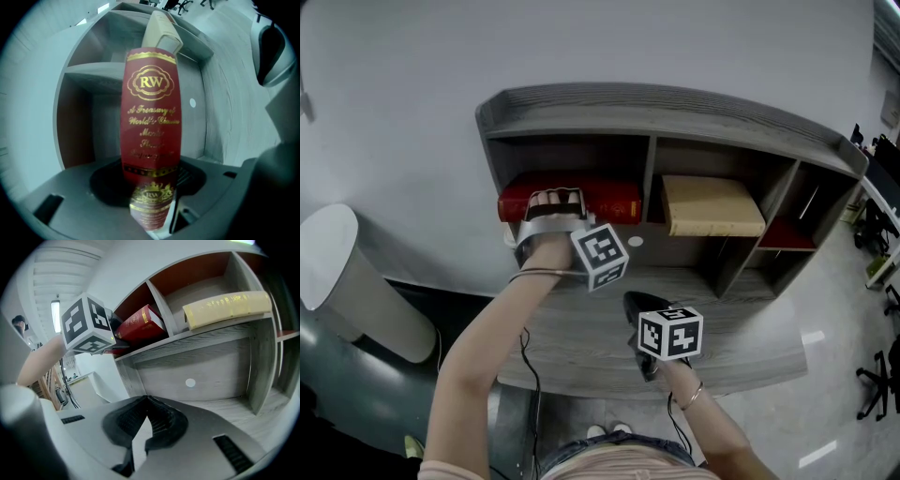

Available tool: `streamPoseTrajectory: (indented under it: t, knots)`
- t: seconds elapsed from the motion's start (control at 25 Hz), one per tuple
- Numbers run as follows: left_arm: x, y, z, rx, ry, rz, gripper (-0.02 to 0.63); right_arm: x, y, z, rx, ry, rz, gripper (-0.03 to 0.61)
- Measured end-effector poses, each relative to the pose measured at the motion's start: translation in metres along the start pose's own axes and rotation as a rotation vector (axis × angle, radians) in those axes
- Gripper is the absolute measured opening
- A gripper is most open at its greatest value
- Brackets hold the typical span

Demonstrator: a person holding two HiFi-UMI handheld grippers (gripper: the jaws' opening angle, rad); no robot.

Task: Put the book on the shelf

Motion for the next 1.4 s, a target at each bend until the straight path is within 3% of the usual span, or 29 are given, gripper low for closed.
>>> streamPoseTrajectory:
  t: [0.4, 0.88, 1.4]
  knots:
    - [-0.008, -0.008, 0.005, -0.023, 0.094, 0.02, 0.244, -0.008, -0.002, 0.014, -0.001, 0.006, -0.015, 0.009]
    - [-0.017, -0.011, 0.029, -0.036, 0.145, 0.036, 0.299, -0.016, 0.002, 0.015, -0.008, 0.003, -0.035, 0.009]
    - [-0.033, -0.01, 0.032, -0.018, 0.142, 0.064, 0.311, -0.025, -0.001, 0.02, -0.01, 0.013, -0.042, 0.009]
Point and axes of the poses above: the fingertips, and each gripper's own axes: x backward along the fingers, z to its right, y out of its underside, the point moved 4 cm from there along x, backward along the fingers, and after that the axes turned 4 degrees about x, right-handed, at the moved point
